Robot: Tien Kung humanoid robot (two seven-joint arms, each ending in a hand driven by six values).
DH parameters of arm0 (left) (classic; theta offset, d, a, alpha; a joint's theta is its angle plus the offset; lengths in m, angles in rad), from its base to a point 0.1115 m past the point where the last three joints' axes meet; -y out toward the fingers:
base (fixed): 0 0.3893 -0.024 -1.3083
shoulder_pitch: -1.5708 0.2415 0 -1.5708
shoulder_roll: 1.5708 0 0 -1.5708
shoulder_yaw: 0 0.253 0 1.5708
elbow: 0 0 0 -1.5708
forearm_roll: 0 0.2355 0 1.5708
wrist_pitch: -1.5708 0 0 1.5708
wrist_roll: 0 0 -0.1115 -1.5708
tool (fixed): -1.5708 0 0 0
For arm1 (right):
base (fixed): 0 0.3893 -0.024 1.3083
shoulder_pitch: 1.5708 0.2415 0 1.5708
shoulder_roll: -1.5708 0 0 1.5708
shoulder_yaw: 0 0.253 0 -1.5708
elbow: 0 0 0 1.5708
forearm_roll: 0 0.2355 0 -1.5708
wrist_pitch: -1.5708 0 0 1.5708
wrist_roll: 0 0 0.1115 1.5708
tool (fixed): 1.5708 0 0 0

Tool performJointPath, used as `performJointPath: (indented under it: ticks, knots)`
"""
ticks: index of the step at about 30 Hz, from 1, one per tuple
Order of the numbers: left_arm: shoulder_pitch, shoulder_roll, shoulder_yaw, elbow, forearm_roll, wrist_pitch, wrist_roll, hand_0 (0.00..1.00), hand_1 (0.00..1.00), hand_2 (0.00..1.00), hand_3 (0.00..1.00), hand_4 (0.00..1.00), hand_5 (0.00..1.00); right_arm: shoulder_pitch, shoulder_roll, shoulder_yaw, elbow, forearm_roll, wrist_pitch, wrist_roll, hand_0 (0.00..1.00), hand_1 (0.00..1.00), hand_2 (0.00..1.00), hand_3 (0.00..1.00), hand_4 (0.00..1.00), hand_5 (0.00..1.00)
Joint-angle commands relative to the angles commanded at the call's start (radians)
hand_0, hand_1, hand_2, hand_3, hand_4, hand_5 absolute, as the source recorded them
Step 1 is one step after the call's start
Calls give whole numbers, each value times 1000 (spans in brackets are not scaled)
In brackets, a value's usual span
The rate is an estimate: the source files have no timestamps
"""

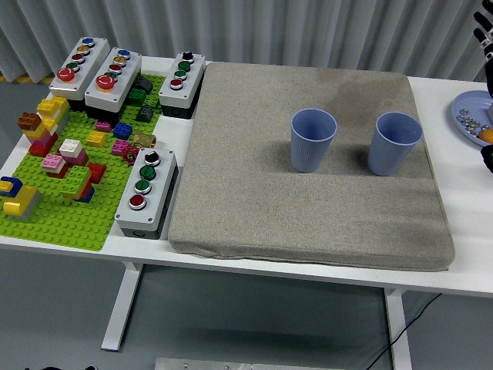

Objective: Pick cup pour cup place

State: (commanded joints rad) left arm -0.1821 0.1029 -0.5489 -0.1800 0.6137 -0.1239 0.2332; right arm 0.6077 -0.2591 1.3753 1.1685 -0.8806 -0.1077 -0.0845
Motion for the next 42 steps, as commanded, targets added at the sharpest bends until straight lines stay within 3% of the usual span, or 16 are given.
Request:
performJointPath:
  ticks: [1,2,7,8,12,15,22,42]
  knots:
    - [0,0,0,0,0,0,0,776,763,821,658,507,998,-3,-2,-1,3,-17,11,-6,957,820,825,808,842,569]
    - [0,0,0,0,0,0,0,776,763,821,658,506,998,-5,-4,-1,5,-36,19,-10,971,886,970,977,898,308]
    - [-2,-3,-5,0,3,0,-1,776,763,821,658,506,998,-76,-42,-9,44,-137,99,-38,971,886,970,977,898,308]
    - [-3,-3,-7,0,7,0,-1,776,763,821,657,507,998,-92,-49,-11,53,-142,108,-42,978,903,993,998,900,246]
    - [-5,-4,-9,0,12,-1,-1,776,763,821,657,507,998,-137,-58,-11,77,-152,120,-50,978,903,993,998,900,246]
    - [-6,-7,-10,0,13,-2,-1,774,763,820,657,505,998,-203,-49,-3,106,-159,113,-46,980,911,998,998,888,211]
    - [-7,-11,-3,0,16,-5,-1,776,763,819,657,506,998,-277,-32,-21,125,-146,88,-33,980,911,998,979,881,203]
    - [-7,-15,-6,0,23,-4,1,777,763,818,652,504,998,-356,0,-86,95,-98,10,31,981,905,993,947,869,214]
